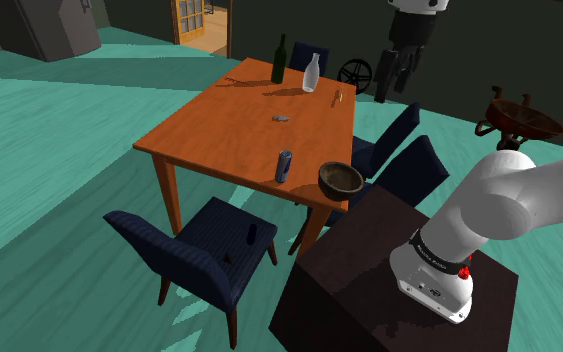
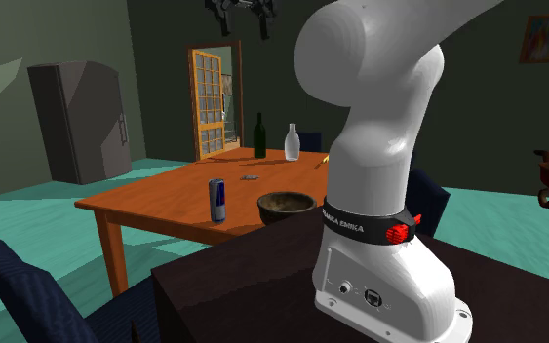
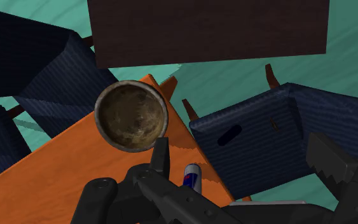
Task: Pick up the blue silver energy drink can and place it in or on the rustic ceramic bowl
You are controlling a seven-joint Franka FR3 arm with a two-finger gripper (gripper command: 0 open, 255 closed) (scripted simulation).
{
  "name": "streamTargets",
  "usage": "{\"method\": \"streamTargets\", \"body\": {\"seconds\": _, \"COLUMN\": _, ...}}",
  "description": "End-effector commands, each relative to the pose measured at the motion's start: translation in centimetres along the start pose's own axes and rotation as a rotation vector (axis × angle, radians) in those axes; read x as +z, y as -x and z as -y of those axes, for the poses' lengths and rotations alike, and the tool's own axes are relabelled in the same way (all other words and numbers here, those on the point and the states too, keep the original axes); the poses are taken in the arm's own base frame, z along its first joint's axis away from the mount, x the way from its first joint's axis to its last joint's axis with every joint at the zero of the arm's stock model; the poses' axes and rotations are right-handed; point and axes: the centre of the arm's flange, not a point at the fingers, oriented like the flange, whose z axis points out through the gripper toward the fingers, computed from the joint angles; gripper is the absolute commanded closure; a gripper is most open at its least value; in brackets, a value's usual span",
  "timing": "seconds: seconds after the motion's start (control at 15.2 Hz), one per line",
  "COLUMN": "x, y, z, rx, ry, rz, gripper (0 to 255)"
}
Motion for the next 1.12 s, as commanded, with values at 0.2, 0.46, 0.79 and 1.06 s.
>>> {"method": "streamTargets", "body": {"seconds": 0.2, "x": 2.8, "y": -2.7, "z": -0.3, "rx": -0.003, "ry": 0.001, "rz": -0.004, "gripper": 0}}
{"method": "streamTargets", "body": {"seconds": 0.46, "x": 6.6, "y": -6.3, "z": -0.7, "rx": -0.006, "ry": 0.001, "rz": -0.009, "gripper": 0}}
{"method": "streamTargets", "body": {"seconds": 0.79, "x": 11.3, "y": -10.8, "z": -1.1, "rx": -0.011, "ry": 0.002, "rz": -0.015, "gripper": 0}}
{"method": "streamTargets", "body": {"seconds": 1.06, "x": 15.0, "y": -14.5, "z": -1.5, "rx": -0.015, "ry": 0.003, "rz": -0.02, "gripper": 0}}
